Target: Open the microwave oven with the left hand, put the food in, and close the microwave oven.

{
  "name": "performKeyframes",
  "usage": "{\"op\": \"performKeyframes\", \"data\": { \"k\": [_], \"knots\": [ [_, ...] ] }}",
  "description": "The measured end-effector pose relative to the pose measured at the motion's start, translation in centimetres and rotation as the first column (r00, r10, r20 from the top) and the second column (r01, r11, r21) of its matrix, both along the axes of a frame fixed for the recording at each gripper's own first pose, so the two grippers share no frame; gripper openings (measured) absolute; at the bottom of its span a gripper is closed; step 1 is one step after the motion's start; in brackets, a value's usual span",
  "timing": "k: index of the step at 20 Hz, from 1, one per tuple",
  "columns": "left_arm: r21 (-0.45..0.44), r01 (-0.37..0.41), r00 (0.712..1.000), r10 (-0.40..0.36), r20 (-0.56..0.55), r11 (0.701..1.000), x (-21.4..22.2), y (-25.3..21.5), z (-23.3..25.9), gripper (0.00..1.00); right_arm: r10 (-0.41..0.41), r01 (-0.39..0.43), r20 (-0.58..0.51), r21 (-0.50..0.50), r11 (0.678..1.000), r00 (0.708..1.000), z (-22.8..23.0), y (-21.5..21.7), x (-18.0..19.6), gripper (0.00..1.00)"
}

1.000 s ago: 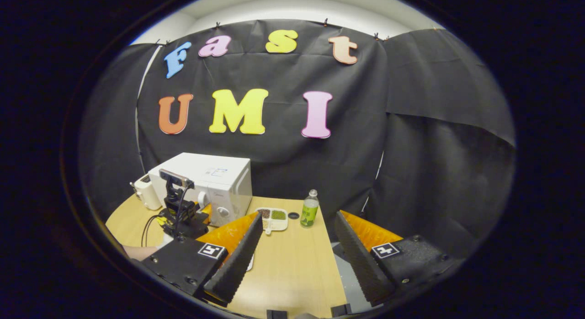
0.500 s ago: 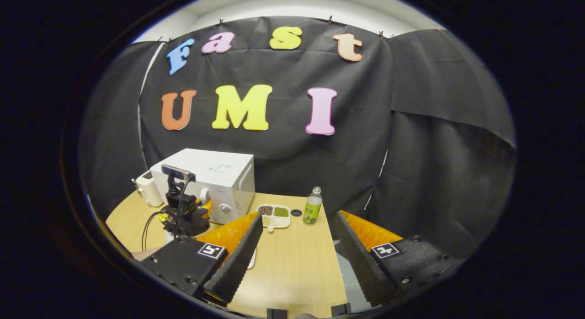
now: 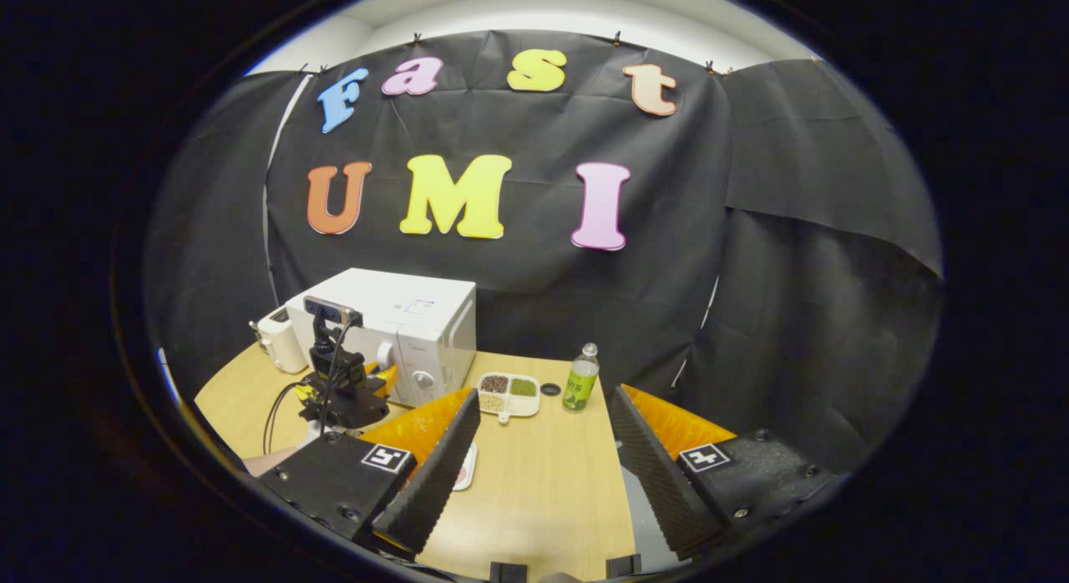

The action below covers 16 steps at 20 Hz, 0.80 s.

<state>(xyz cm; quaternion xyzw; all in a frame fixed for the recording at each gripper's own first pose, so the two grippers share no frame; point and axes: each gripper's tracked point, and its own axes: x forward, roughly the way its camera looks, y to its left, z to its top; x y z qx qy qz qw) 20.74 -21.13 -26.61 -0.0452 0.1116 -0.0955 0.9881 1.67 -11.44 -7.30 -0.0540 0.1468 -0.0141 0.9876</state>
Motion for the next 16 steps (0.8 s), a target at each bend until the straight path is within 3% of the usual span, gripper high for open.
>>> {"op": "performKeyframes", "data": {
  "k": [2, 3, 4, 5, 6, 11, 13, 15, 16],
  "knots": [
    [0.002, 0.015, 0.999, -0.016, 0.039, 1.0, -1.9, 0.6, 0.4, 0.0, 0.008, -0.008, 0.009, -0.016, 1.0, 1.0, 0.2, 0.3, 0.1, 0.93],
    [-0.009, 0.026, 0.999, -0.025, 0.028, 1.0, -2.9, 0.9, 0.1, 0.0, 0.019, -0.019, 0.008, -0.021, 1.0, 1.0, 0.1, 0.8, 0.1, 1.0],
    [-0.017, 0.039, 0.999, -0.039, 0.02, 0.999, -4.0, 1.2, 0.1, 0.0, 0.031, -0.031, 0.007, -0.021, 0.999, 0.999, -0.2, 1.3, 0.1, 0.93],
    [-0.005, 0.056, 0.998, -0.056, 0.014, 0.998, -5.1, 1.6, 0.0, 0.0, 0.046, -0.046, 0.006, -0.014, 0.999, 0.999, -0.2, 2.1, 0.0, 0.93],
    [0.006, 0.065, 0.998, -0.065, 0.015, 0.998, -6.0, 2.1, 0.0, 0.0, 0.064, -0.064, 0.007, -0.009, 0.998, 0.998, -0.3, 2.8, 0.0, 1.0],
    [0.038, 0.079, 0.997, -0.079, 0.001, 0.996, -11.2, 5.2, 0.0, 0.04, 0.15, -0.15, 0.013, -0.004, 0.989, 0.989, -0.1, 7.3, -0.6, 1.0],
    [0.066, 0.054, 0.998, -0.053, -0.016, 0.996, -12.9, 7.5, -0.2, 0.17, 0.18, -0.18, 0.021, -0.004, 0.984, 0.983, 0.1, 9.0, -1.1, 1.0],
    [0.078, 0.017, 0.999, -0.014, -0.045, 0.997, -14.3, 10.3, -0.7, 0.37, 0.209, -0.209, 0.026, 0.008, 0.978, 0.978, 0.2, 10.8, -1.7, 1.0],
    [0.072, -0.009, 0.999, 0.012, -0.042, 0.997, -14.9, 11.7, -0.4, 0.74, 0.224, -0.225, 0.024, 0.017, 0.974, 0.974, 0.1, 11.7, -2.1, 1.0]
  ]
}}
